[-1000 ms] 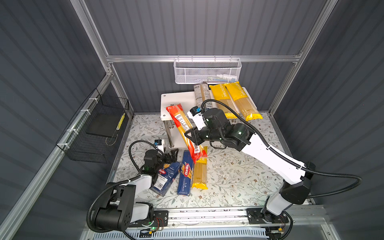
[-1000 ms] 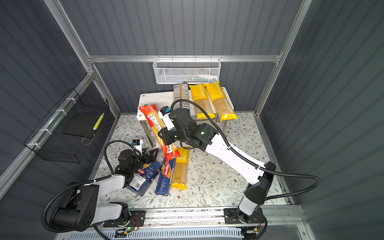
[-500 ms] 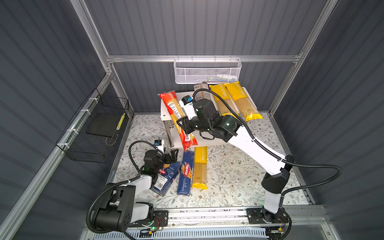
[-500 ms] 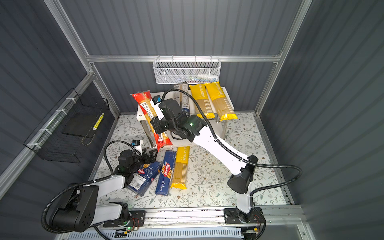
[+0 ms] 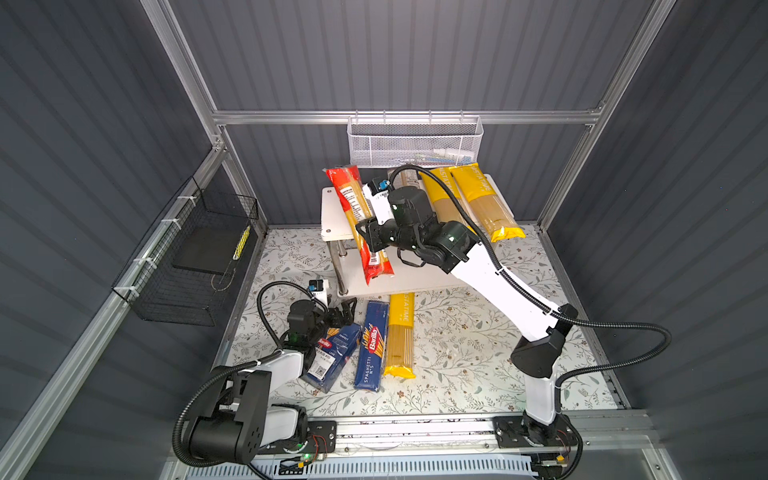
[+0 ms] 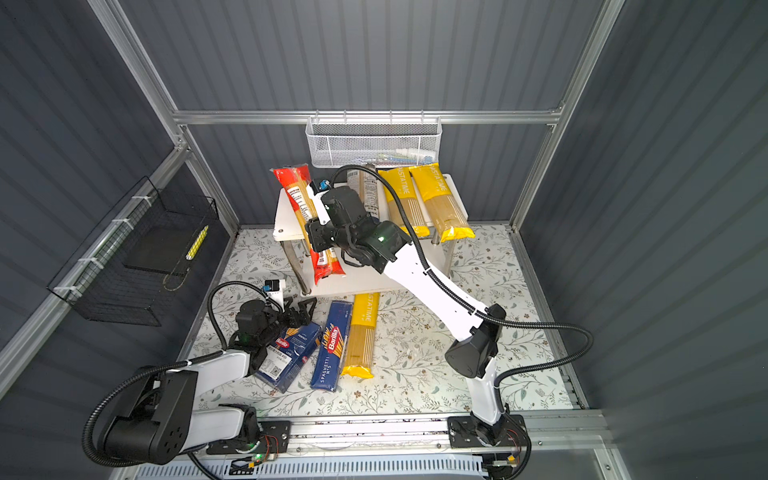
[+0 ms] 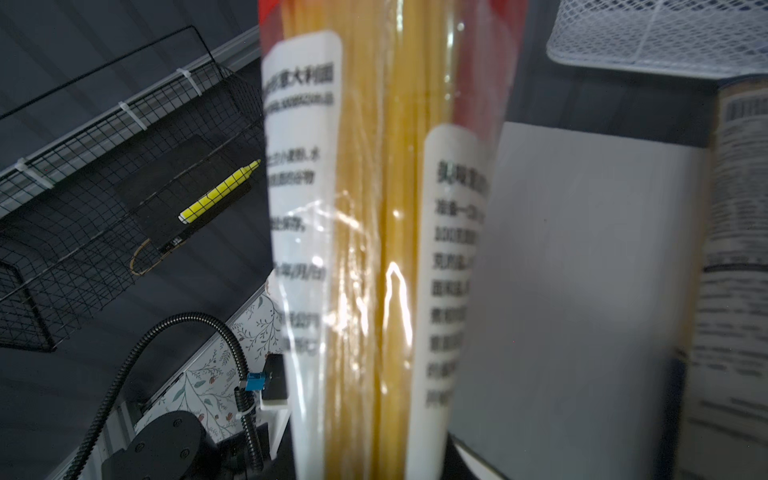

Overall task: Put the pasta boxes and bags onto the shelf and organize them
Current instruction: 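Carry the red-and-yellow spaghetti bag over the top shelf beside the clear bag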

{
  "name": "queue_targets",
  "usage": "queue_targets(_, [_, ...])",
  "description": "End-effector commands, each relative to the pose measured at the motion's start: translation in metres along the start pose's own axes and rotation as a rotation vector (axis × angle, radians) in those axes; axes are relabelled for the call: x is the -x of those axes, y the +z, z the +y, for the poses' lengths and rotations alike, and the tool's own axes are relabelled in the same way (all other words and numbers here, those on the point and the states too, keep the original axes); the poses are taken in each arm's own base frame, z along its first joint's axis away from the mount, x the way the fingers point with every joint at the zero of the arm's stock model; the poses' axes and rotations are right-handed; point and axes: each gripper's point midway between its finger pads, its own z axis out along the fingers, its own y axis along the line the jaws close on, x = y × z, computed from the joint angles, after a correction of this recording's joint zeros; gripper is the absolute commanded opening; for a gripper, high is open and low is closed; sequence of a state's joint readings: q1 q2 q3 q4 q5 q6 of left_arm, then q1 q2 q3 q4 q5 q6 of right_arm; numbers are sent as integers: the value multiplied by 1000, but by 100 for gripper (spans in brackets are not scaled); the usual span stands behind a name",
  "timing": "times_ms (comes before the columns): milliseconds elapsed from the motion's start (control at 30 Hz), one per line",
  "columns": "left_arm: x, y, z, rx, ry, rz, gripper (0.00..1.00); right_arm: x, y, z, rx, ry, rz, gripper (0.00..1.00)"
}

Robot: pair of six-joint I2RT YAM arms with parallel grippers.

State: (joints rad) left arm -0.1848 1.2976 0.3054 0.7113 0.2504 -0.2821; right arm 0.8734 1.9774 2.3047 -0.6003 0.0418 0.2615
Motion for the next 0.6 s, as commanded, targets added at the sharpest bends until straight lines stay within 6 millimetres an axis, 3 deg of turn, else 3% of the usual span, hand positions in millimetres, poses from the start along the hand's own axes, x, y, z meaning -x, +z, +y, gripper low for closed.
queue_targets(0, [-32,-3,2,6,-56,103,99,75,-18,0,27,45,-267,24])
queue_targets(367, [-33,-3,3,8,-56,103,99,82,3,-31,0,112,-307,23])
queue_targets(567, [-33,-1,2,4,-58,112,99,75,15,-47,-14,154,-290,24])
